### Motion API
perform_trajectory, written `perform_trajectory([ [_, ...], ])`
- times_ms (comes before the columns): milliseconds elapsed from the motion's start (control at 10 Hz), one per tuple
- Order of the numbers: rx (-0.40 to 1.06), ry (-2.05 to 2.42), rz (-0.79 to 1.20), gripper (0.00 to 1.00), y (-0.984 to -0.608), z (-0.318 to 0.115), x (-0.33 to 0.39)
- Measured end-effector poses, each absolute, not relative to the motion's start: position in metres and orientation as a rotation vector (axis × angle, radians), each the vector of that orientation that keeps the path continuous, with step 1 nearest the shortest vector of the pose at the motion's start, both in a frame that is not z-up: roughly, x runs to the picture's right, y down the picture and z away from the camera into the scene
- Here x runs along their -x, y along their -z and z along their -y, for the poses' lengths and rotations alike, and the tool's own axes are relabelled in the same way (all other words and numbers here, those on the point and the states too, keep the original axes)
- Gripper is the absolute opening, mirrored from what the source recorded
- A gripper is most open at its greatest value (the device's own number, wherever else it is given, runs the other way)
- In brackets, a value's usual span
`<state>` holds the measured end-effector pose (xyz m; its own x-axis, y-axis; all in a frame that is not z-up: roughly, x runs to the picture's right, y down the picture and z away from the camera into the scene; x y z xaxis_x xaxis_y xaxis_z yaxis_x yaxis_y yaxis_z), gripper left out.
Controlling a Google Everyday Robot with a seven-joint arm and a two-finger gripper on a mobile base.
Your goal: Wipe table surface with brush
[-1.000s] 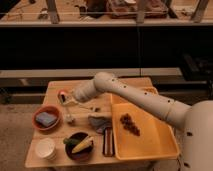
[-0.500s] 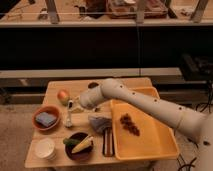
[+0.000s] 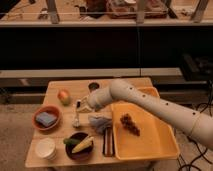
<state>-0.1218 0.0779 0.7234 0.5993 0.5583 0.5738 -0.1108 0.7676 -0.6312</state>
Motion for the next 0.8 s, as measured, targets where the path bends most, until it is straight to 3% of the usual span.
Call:
perform_trajectory([
  [800, 0.509, -0.464, 0.794, 0.00, -0.760, -0.034, 0.120],
])
